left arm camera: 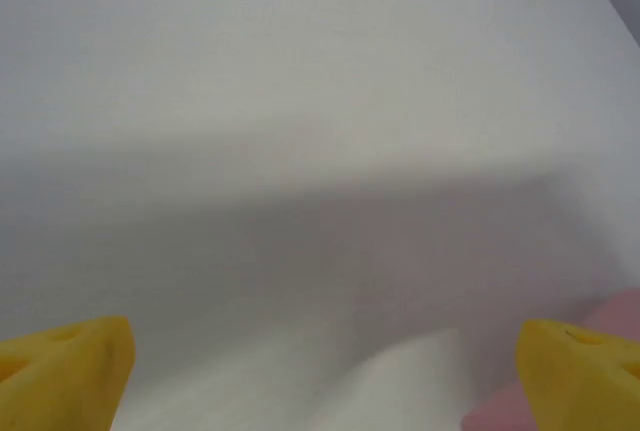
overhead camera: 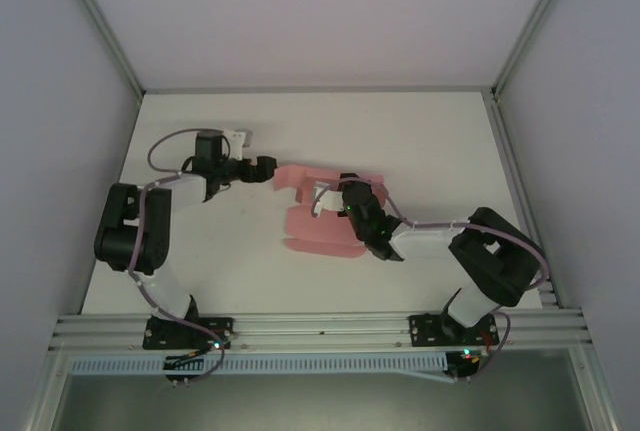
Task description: Assemble paper box
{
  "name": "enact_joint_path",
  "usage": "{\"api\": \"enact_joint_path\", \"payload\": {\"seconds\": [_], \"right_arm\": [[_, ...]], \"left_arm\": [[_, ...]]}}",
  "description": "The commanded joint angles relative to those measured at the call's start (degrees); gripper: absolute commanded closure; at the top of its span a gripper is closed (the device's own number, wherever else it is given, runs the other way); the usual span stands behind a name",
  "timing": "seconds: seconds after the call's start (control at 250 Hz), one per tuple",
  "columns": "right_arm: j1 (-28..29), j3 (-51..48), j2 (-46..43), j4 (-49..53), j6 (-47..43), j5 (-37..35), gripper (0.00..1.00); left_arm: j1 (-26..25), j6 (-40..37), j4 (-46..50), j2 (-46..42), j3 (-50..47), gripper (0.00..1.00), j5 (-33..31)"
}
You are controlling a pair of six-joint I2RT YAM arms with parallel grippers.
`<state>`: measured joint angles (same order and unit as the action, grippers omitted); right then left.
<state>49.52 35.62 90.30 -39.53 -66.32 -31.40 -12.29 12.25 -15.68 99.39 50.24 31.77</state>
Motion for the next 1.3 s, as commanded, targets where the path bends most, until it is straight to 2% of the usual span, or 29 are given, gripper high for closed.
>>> {"api": "enact_joint_path", "payload": {"seconds": [0.0,0.072,0.264,0.451,0.695,0.827,0.886,0.954,1.066,1.13,1.222,1.298], "right_arm": [[0.23,1.68,0.97,1.56,2.18,-1.91,1.00],[0.22,1.68,1.15,1.72,2.42,-1.93,1.00],[0.23,1.49,1.06,2.84,2.04,-2.25,1.00],[0.30,1.23,0.67,5.56,1.81,-2.35,1.00],[1.46,0.35,-0.34,6.54,0.45,-3.56,1.00],[1.89,-0.78,-1.41,5.42,0.65,-3.43,1.00],[2.23,-0.68,-1.92,6.14,1.48,-2.95,1.00],[2.64,-0.37,-2.09,7.89,2.34,-2.23,1.00],[3.40,-0.27,-1.79,8.85,2.86,-2.31,1.00],[3.74,-0.34,-1.60,8.77,3.29,-2.66,1.00],[4.10,-0.52,-1.59,8.79,4.27,-2.91,1.00],[4.44,-0.52,-1.50,8.63,5.34,-3.79,1.00]], "left_arm": [[-2.89,-4.88,-4.65,-0.91,-2.36,0.05,6.98],[-4.34,-4.97,-6.42,-2.44,-5.04,0.06,7.12],[-6.95,-4.77,-10.19,-5.64,-11.58,0.18,5.77],[-10.23,-5.69,-17.98,-6.79,-16.46,0.22,5.35],[-13.67,-7.92,-26.32,-5.61,-18.32,0.20,5.36],[-15.59,-9.99,-25.93,-4.41,-17.76,0.18,1.91],[-16.28,-10.32,-25.67,-3.27,-16.84,0.24,0.62],[-16.86,-10.19,-25.98,-2.63,-15.93,0.38,-0.07],[-18.17,-9.77,-27.65,-3.12,-16.14,0.48,-2.15],[-18.83,-10.09,-27.43,-3.33,-16.23,0.49,-5.19],[-19.70,-9.18,-26.99,-2.51,-16.14,0.56,-10.03],[-20.22,-7.35,-26.98,-1.71,-16.29,0.56,-12.88]]}}
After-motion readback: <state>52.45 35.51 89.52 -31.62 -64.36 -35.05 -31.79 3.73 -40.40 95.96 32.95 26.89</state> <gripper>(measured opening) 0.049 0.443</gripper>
